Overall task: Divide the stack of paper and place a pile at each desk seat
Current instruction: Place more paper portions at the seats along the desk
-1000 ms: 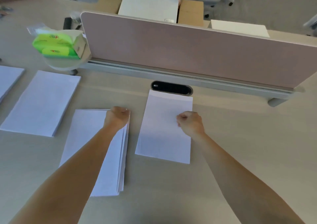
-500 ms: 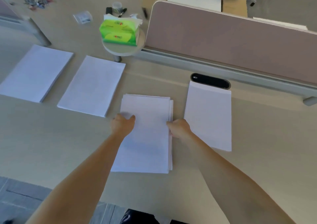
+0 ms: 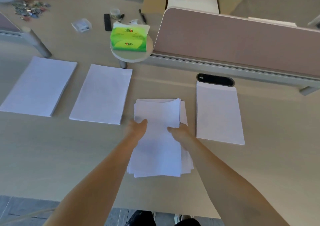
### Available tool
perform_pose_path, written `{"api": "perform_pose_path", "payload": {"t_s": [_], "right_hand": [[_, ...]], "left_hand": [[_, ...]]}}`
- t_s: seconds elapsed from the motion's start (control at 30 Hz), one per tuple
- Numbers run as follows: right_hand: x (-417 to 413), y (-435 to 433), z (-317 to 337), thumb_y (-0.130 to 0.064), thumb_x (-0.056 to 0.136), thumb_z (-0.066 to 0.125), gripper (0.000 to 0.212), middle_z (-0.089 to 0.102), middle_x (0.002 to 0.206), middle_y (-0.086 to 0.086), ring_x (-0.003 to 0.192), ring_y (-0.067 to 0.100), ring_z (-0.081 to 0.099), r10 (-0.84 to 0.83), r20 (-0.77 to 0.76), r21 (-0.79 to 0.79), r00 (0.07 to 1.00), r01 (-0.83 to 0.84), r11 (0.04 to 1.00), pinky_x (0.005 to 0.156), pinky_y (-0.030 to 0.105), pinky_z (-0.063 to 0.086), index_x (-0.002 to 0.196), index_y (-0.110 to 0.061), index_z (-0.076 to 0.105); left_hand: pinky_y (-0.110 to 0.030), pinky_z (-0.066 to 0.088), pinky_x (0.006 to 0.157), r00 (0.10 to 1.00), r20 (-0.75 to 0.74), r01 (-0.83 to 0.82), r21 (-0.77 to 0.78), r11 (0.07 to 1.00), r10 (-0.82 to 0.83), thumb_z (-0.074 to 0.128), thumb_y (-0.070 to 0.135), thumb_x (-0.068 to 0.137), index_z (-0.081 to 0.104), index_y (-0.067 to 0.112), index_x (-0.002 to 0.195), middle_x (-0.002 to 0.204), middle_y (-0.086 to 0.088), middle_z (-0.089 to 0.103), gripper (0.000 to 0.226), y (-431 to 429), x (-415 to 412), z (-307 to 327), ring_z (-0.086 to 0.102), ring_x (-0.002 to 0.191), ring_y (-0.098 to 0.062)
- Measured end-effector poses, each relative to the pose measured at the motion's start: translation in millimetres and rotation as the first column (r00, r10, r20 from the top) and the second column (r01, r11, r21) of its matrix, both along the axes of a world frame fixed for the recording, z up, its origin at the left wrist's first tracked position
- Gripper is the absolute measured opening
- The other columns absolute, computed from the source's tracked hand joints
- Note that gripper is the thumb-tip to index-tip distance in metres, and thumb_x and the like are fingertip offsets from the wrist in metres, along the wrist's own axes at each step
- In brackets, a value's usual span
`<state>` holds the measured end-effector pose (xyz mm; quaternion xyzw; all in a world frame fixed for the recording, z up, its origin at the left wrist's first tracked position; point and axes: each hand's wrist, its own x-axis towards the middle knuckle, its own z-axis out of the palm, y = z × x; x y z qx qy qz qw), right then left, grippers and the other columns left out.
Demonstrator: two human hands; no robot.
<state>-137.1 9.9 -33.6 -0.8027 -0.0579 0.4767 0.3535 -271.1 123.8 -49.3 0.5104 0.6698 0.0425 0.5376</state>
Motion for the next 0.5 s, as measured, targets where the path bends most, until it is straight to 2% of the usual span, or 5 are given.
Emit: {"api": "perform_pose_path", "payload": {"t_s": [0.13,0.2,0.27,0.37,0.5], "right_hand": [[-2,-3,0,-0.009,0.088,0.062,0.020,0.071,0.097,0.003,0.080,0.021,0.066,-0.107,-0.094,0.111,0.990,0.117,0.987,0.076,0.032,0.055,0.108,-0.013,0.067],[0,-7,8,-0.007,0.089,0.062,0.019,0.070,0.096,0.003,0.084,0.022,0.065,-0.101,-0.117,0.162,0.988,0.120,0.979,0.080,0.034,0.054,0.105,-0.018,0.067],[4,-10,18,-0.006,0.090,0.064,0.021,0.071,0.093,0.001,0.084,0.021,0.065,-0.129,-0.129,0.211,0.983,0.154,0.965,0.084,0.036,0.054,0.108,-0.016,0.067],[10,-15,41,-0.006,0.090,0.066,0.017,0.073,0.080,-0.005,0.075,0.014,0.067,-0.146,-0.138,0.309,0.980,0.183,0.933,0.074,0.030,0.055,0.105,-0.011,0.069],[21,-27,86,-0.007,0.089,0.066,0.022,0.073,0.085,-0.002,0.069,0.011,0.069,-0.119,-0.048,0.441,0.992,0.128,0.888,0.064,0.026,0.056,0.111,-0.012,0.068]], "left_hand": [[-0.027,0.035,0.085,0.999,0.018,-0.037,0.027,0.999,0.037,0.059,0.044,0.087,0.051,0.003,0.130,0.104,0.000,0.057,0.059,7,-9,2,0.051,0.103,-0.021],[-0.030,0.039,0.095,0.997,0.035,-0.064,-0.006,0.998,0.064,0.057,0.059,0.077,0.047,0.001,0.134,0.121,-0.004,0.058,0.081,7,-13,4,0.054,0.115,-0.025],[-0.035,0.041,0.101,0.998,0.036,-0.057,0.020,0.998,0.056,0.060,0.053,0.083,0.045,0.002,0.139,0.130,-0.011,0.056,0.077,7,-17,12,0.054,0.119,-0.030],[-0.037,0.044,0.097,0.996,0.084,-0.028,-0.010,1.000,0.029,0.064,0.052,0.084,0.044,0.003,0.138,0.123,-0.011,0.056,0.075,10,-21,29,0.055,0.112,-0.030],[-0.039,0.049,0.098,0.954,0.295,0.077,-0.040,0.996,-0.062,0.073,0.072,0.060,0.065,0.017,0.122,0.119,-0.001,0.067,0.083,15,-20,64,0.064,0.109,-0.024]]}}
